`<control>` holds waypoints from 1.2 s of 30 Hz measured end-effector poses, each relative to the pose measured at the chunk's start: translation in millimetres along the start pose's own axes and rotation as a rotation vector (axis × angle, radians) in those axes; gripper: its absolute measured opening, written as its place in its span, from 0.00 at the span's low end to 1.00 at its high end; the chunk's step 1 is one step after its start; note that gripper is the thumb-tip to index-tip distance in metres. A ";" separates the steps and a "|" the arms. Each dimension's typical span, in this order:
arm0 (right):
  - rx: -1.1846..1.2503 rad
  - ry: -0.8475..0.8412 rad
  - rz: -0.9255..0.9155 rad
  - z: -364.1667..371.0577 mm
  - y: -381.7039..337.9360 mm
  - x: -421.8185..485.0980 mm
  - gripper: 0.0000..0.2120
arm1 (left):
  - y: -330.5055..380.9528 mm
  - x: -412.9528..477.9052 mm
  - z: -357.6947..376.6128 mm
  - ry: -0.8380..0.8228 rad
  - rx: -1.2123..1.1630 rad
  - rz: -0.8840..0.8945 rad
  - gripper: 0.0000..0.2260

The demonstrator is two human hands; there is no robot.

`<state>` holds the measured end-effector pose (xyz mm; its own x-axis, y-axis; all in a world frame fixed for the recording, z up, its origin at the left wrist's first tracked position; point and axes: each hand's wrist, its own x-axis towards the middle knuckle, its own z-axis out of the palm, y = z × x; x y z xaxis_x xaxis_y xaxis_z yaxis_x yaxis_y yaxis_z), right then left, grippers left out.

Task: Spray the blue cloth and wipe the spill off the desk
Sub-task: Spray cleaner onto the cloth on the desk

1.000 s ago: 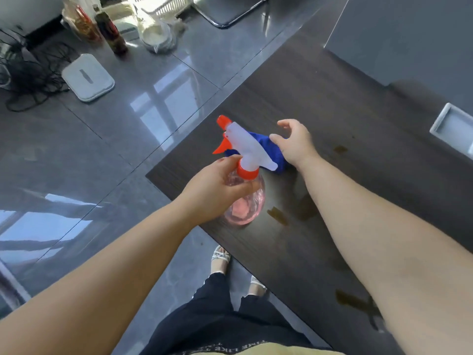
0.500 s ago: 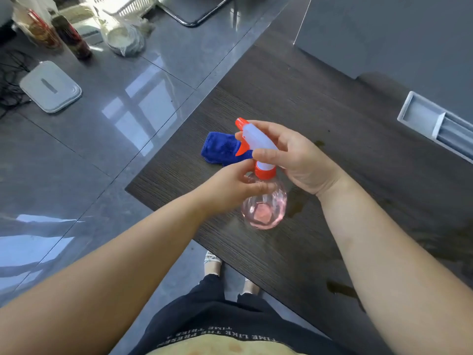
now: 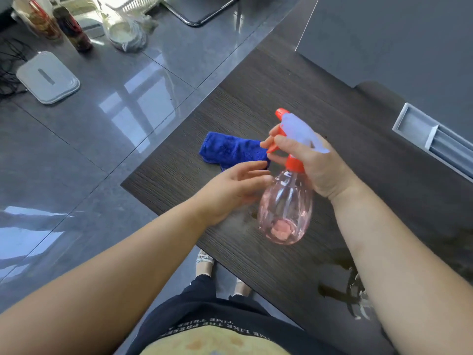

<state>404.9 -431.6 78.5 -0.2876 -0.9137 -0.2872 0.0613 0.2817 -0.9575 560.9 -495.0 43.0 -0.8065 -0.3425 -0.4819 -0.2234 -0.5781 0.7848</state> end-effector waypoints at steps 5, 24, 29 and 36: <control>0.189 -0.114 0.337 -6.0 -3.6 4.3 0.11 | -15.0 30.1 -62.7 0.464 1.274 0.081 0.26; -0.336 -0.054 0.493 27.5 44.9 25.9 0.15 | -50.5 34.3 -80.9 0.263 1.682 0.003 0.35; -0.272 -0.094 0.547 35.0 46.3 30.2 0.23 | -33.5 34.2 -86.0 0.113 1.728 -0.116 0.39; -0.310 -0.021 0.555 35.7 47.7 34.6 0.24 | -17.6 33.9 -85.6 0.000 1.738 -0.179 0.40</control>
<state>432.0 -460.2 22.0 -0.2736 -0.6119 -0.7421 -0.0844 0.7839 -0.6152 584.4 -559.8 -20.6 -0.7084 -0.3686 -0.6019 -0.5780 0.7924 0.1950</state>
